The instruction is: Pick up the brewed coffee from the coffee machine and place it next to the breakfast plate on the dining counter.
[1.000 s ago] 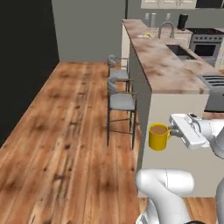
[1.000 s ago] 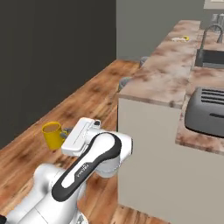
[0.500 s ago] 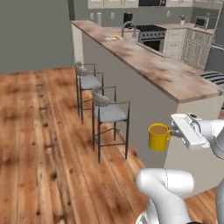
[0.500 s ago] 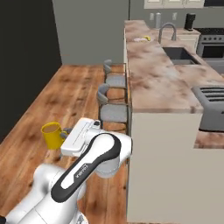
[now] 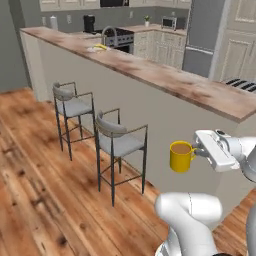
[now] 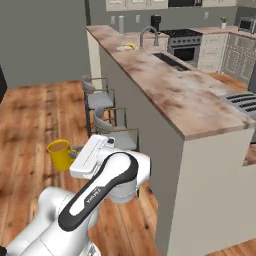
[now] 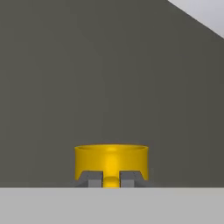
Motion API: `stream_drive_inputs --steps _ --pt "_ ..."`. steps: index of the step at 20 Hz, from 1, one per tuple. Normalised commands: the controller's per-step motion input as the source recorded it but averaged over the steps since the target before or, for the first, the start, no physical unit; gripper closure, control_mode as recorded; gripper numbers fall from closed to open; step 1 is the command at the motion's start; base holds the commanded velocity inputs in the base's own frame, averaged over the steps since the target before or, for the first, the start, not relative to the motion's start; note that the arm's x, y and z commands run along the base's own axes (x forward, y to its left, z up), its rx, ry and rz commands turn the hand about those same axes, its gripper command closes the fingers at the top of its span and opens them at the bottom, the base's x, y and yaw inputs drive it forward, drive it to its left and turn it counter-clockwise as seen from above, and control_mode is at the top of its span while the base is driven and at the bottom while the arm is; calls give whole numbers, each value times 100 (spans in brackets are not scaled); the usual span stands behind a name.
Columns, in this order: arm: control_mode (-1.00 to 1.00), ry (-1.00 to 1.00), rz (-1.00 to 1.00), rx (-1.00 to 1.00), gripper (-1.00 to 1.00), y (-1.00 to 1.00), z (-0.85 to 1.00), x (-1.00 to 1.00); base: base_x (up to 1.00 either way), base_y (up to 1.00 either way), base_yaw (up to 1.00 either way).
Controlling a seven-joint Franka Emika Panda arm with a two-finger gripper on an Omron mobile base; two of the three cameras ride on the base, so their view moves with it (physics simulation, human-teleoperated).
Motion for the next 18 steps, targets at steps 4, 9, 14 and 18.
stream_drive_inputs --steps 4,9,14,18 --pt "100 0 0 0 100 0 0 0 41 100 -48" --pt "100 0 0 0 100 0 0 0 39 100 -46" --pt "100 0 0 0 100 0 0 0 31 100 -42" --pt "100 0 0 0 100 0 0 0 28 100 -40"
